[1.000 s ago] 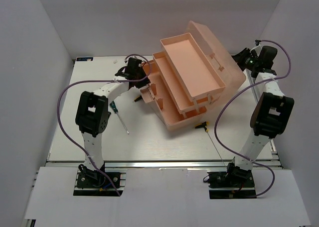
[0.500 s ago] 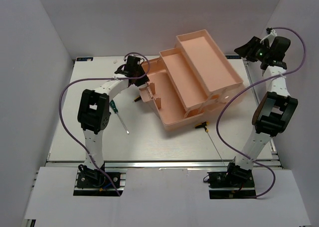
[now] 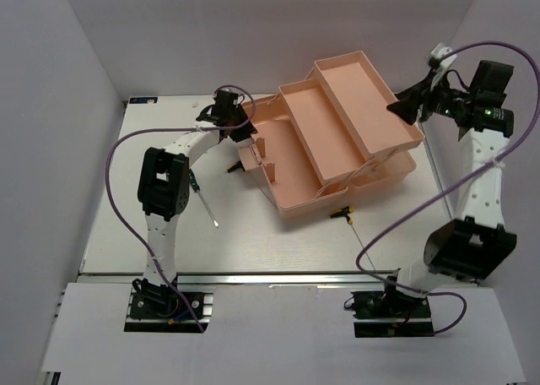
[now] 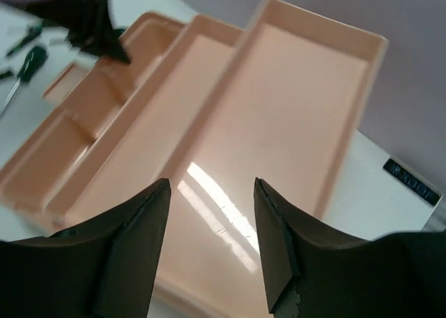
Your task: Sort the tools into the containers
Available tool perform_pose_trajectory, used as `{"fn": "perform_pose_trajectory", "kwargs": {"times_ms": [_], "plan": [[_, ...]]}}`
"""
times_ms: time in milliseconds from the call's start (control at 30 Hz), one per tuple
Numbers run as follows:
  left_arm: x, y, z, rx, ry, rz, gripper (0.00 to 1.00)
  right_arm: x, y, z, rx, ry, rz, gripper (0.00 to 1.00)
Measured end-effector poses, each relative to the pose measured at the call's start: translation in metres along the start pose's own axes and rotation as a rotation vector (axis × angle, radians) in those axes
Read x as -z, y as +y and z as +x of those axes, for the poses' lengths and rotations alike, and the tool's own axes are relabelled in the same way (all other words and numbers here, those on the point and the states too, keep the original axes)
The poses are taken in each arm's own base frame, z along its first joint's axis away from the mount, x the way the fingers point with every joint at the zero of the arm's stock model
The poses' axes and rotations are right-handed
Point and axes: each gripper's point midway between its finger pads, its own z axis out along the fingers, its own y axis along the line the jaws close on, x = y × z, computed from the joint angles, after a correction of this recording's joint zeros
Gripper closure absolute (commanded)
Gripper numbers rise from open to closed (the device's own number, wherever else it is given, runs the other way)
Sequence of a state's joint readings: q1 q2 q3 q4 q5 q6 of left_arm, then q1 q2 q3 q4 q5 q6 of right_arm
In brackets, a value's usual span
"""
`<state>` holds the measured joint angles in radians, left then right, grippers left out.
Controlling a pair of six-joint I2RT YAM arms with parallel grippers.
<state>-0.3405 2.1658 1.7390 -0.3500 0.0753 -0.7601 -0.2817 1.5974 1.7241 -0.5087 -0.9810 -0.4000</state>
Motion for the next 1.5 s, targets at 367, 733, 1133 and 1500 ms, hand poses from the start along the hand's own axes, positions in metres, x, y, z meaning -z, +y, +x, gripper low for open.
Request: {"fn": "perform_pose_trajectory", "kwargs": {"times_ms": [367, 733, 1133, 1500], "plan": [[-0.020, -0.019, -0.012, 0.015, 0.010, 0.064, 0.54, 0.035, 0.178, 0.167, 0.154, 0.376, -0.212, 0.39], [-0.012, -0.041, -0.020, 0.008, 0.012, 0.147, 0.37, 0.055, 0.222, 0.280, 0.141, 0.683, -0.176, 0.34], [0.106, -0.059, -0.076, -0.076, -0.212, 0.138, 0.26, 0.019, 0.186, 0.307, 0.025, 0.732, 0.077, 0.34], [0.242, 0.004, -0.044, -0.038, -0.409, 0.082, 0.23, 0.003, 0.189, 0.338, -0.028, 0.775, 0.111, 0.48]]}}
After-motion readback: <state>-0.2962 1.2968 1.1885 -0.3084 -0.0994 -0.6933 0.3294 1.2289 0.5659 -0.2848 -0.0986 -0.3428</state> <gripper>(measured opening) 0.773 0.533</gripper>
